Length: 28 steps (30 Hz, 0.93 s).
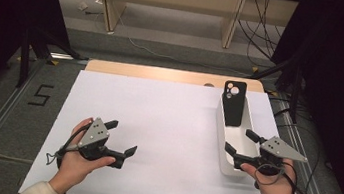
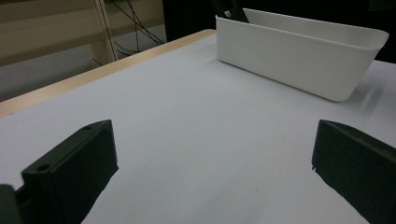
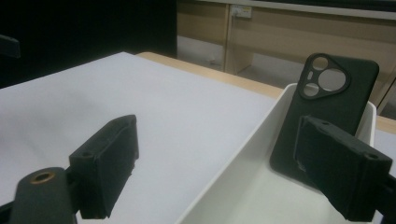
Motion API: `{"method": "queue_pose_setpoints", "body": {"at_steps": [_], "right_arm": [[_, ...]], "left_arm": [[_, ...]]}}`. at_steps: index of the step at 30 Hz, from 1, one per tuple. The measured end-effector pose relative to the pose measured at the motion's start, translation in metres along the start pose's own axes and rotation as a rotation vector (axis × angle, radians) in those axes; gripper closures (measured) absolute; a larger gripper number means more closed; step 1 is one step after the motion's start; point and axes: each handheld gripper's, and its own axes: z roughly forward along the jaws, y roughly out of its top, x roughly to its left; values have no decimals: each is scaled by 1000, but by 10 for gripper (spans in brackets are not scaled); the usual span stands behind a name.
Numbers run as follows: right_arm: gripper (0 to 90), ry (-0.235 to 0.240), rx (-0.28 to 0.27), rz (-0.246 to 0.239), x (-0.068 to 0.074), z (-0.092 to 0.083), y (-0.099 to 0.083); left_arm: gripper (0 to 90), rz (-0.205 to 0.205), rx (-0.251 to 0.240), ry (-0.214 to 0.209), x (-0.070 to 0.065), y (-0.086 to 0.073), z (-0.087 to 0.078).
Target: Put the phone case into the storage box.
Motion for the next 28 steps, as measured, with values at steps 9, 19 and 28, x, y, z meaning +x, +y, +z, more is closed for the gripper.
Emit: {"method": "queue_pose_setpoints", "body": {"at_steps": [9, 19, 28], "right_arm": [[151, 6, 4, -5, 4, -4, -5], [151, 12, 2, -4, 7, -5, -8], [151, 10, -4, 5, 6, -5, -8]], "left_arm": [[0, -3, -3, 2, 0, 0, 0], [0, -5, -4, 4, 1, 0, 0], [0, -8, -4, 2, 1, 0, 0]]}}
